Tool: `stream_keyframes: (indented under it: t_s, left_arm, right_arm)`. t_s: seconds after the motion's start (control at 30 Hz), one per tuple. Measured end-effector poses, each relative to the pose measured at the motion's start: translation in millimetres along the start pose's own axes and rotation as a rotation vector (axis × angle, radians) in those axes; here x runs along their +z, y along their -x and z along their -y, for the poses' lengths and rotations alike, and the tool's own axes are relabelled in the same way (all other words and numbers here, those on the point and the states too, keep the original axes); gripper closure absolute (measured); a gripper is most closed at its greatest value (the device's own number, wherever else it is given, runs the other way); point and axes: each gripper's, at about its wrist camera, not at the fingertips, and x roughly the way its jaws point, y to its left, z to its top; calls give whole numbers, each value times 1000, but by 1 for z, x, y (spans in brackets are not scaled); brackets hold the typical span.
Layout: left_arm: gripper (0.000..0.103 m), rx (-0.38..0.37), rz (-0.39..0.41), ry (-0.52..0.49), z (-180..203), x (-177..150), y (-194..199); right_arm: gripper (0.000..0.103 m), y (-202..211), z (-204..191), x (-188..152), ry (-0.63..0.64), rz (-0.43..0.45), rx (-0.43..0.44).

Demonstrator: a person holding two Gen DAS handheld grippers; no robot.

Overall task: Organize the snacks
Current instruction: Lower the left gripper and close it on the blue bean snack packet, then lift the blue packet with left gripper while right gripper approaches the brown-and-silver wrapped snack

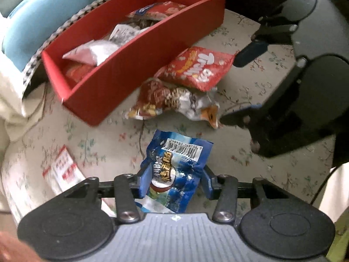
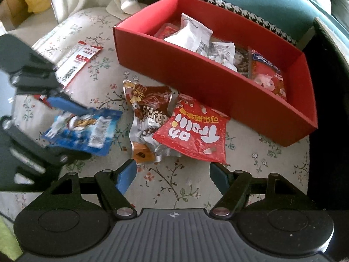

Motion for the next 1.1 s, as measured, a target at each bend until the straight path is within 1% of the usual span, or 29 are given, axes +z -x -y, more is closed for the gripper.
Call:
stream_keyframes:
  t_s: [0.2, 0.3, 0.4, 0.47, 0.6, 0.8, 1.1]
  left_arm:
    - [63, -11, -4, 72, -5, -19, 8]
    - [63, -13, -2, 86, -5, -22, 9]
    - [63, -17, -3, 90, -5, -21, 9]
    - [63, -18, -4, 91, -6, -21, 9]
    - [63, -19, -5, 92, -6, -22, 8]
    - [63, -23, -1, 112, -7, -23, 10]
    - [63, -19, -6, 111, -6, -22, 9]
  right_arm:
    - [23, -2, -9, 14, 29, 13, -8]
    - [23, -6, -11, 22, 52, 13, -10]
    - [20, -12, -10, 29, 59, -2, 12]
    - [19, -16, -12, 33, 72, -10, 2]
    - [15, -18, -17, 37, 87, -5, 16]
    - [17, -17, -24, 35, 119, -6, 7]
    - [18, -15, -30, 35, 144, -4, 21]
